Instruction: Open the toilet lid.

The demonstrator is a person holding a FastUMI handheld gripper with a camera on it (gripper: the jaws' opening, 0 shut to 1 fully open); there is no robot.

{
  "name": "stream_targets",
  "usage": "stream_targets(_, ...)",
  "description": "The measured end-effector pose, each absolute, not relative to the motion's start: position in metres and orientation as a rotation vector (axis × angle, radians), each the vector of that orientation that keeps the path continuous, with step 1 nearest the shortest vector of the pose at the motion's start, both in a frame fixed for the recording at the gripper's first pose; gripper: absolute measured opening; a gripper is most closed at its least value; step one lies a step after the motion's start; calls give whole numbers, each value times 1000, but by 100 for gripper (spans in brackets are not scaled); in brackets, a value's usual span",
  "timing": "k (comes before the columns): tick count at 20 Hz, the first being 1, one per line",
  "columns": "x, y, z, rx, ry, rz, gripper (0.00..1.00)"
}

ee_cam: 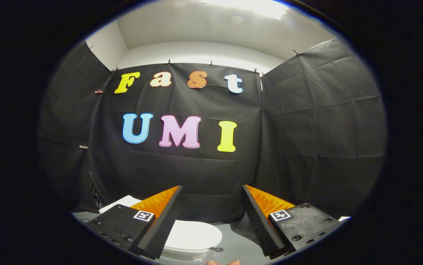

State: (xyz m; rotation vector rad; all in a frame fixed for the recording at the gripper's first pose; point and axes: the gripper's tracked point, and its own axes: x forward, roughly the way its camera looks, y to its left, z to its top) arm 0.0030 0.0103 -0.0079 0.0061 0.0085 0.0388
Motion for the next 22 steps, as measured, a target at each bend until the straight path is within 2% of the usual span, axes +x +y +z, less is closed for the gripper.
stream_targets(11,39,19,-59,-17,-78,65,98)
stream_targets(18,63,17,-128,-8,-58,104,98)
stream_targets(22,71,14,-186,11,20,137,98)
